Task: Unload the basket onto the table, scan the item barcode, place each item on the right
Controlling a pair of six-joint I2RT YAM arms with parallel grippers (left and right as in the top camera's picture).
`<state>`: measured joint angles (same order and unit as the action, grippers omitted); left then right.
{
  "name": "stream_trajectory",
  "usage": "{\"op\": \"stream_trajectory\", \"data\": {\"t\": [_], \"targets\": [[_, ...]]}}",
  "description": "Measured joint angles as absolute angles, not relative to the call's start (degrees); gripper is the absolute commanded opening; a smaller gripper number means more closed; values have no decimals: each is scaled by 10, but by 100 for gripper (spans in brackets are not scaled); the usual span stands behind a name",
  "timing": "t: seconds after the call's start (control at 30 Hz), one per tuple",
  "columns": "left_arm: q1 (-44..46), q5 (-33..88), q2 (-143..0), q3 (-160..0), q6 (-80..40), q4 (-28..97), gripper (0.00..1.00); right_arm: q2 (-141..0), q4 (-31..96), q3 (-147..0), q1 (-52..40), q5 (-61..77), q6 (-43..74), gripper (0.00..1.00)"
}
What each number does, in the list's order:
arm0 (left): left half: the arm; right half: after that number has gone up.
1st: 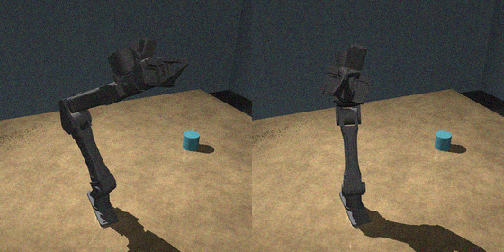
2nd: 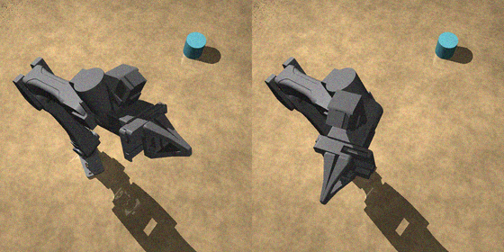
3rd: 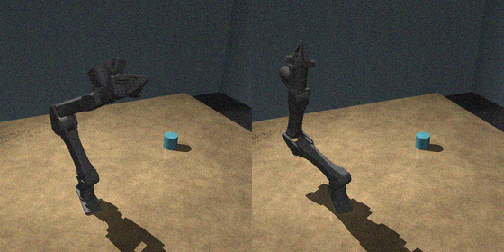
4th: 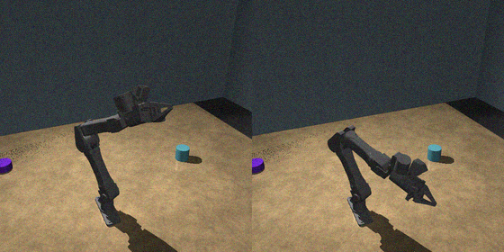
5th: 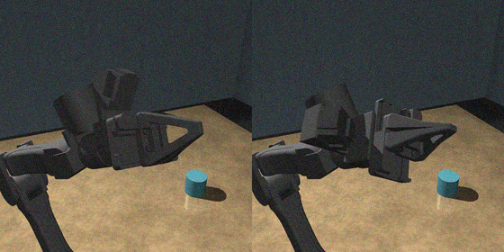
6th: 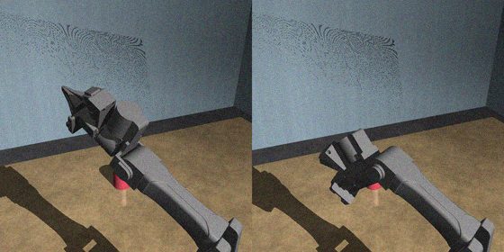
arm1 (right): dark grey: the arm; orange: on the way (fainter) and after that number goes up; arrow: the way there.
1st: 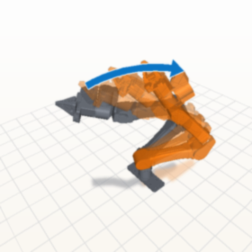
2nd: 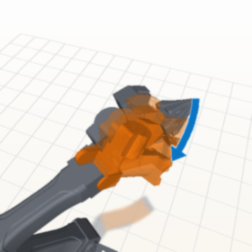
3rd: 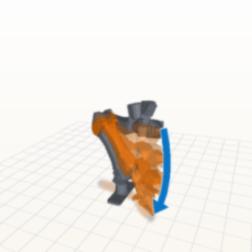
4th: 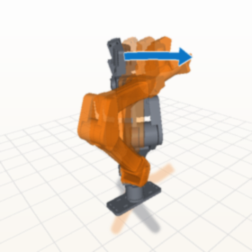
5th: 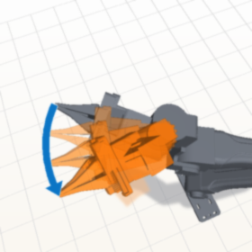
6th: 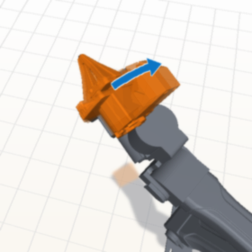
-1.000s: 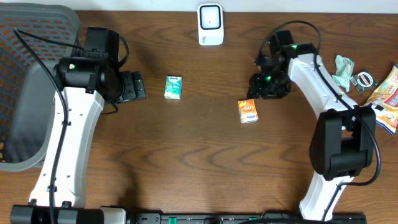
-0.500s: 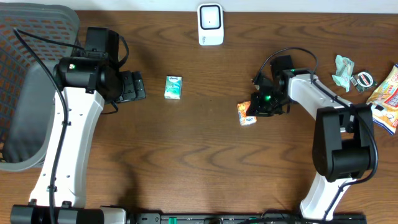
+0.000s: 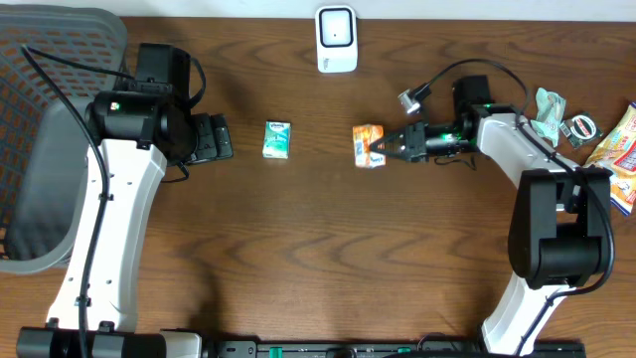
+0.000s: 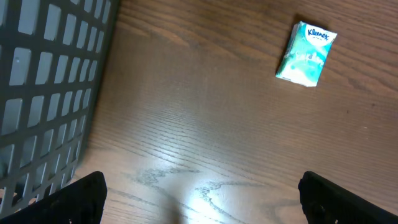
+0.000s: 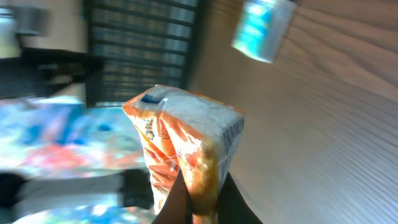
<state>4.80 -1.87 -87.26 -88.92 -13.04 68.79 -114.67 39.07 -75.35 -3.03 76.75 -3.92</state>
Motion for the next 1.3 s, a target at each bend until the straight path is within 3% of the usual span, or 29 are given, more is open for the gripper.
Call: {"op": "stream_trajectory", "data": {"t": [0.23, 0.8, 0.9, 1.13, 1.3], "targets": [[48, -19, -873, -889, -130, 688, 98, -1147, 380, -754, -27, 857, -46, 1], [48, -19, -873, -889, -130, 688, 98, -1147, 363, -754, -41, 852, -44, 1], [48, -19, -873, -889, -130, 688, 98, -1147, 362, -754, -67, 734, 0, 1], [48, -19, -873, -889, -130, 688, 98, -1148, 361, -843, -147, 280, 60, 1], [48, -19, -873, -889, -130, 688, 98, -1148, 144, -908, -191, 3, -45, 1]]}}
